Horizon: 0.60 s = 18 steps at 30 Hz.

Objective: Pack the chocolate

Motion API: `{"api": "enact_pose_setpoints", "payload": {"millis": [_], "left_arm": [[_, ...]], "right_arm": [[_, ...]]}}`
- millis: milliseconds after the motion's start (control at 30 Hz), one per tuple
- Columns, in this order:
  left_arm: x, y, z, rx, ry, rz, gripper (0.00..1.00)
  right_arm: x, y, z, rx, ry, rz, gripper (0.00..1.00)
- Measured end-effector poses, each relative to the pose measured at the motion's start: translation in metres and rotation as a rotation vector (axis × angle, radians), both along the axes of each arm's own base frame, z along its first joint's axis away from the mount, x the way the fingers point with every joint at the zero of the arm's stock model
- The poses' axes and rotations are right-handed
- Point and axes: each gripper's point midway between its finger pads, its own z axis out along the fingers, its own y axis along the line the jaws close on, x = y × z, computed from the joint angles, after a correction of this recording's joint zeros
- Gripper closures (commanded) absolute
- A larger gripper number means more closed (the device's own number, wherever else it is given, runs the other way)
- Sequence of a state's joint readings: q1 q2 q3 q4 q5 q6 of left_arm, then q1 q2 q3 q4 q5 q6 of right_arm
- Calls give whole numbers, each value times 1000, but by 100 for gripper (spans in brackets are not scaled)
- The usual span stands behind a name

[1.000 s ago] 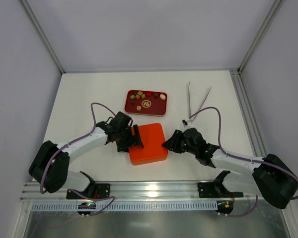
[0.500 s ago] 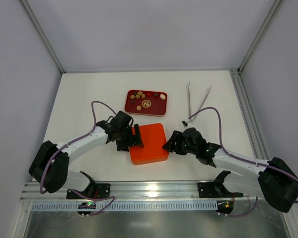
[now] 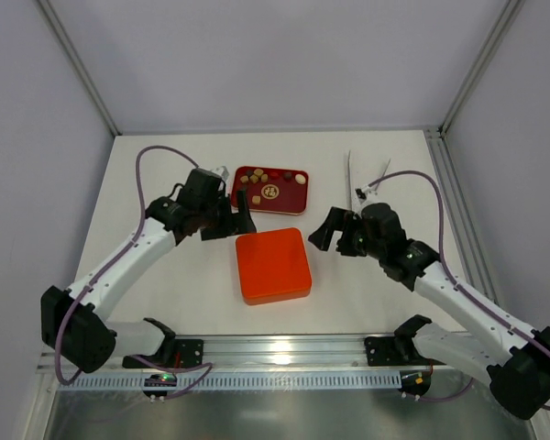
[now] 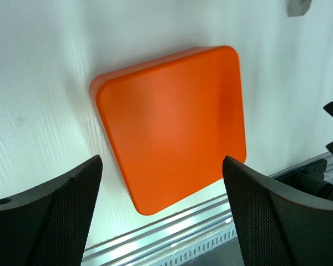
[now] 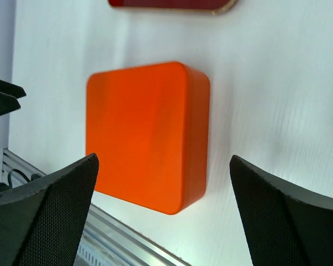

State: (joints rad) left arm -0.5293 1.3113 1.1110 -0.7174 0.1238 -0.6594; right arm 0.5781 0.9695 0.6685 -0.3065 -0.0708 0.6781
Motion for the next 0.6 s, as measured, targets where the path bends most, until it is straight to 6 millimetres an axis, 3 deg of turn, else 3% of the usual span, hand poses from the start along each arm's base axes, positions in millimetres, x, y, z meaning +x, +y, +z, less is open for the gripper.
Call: {"api": "enact_pose_setpoints", "payload": {"millis": [167,367,467,600], "left_arm": [[-2,11,48,-17,-133,-13,13],[-20,28,83,-27,-235,-11,12],[-29,36,94,-28,-273,-10,12],[-36,42,102,-26,-290,-9,12]], "right_arm": [[17,-8,63,22,-141,-26,0],[22,-34,125,-8,-291,-117,0],[19,-51,143,-34,-340,-171,0],[15,-65,145,-69,-357,-211,0]]}}
